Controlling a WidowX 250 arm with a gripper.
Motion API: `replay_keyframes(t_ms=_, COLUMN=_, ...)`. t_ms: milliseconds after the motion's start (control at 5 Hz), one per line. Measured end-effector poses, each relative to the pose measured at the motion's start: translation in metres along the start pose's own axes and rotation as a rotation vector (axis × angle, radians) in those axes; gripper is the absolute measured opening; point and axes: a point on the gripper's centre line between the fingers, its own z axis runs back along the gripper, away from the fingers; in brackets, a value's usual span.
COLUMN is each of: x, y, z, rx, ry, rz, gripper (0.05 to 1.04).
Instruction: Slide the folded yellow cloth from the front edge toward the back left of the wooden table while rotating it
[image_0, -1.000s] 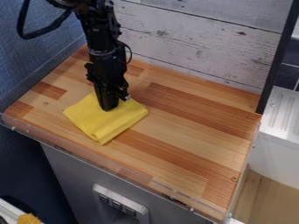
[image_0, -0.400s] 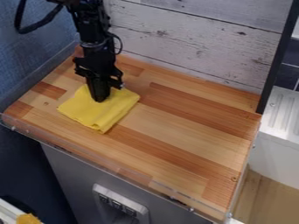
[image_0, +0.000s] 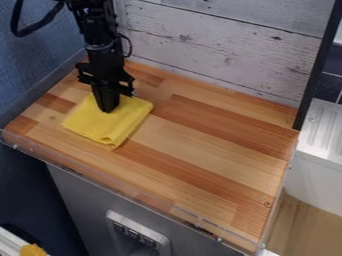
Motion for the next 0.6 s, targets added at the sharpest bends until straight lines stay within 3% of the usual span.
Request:
replay_keyframes(t_ms=400, x=0.0127, y=0.0035, z=0.0021, rx=-0.003, ry=-0.019, rz=0.016, gripper=0.096)
replay_keyframes(t_ms=600, x=0.0091, y=0.0017, z=0.0049, rx=-0.014, ry=0.012, rz=0.018, gripper=0.241)
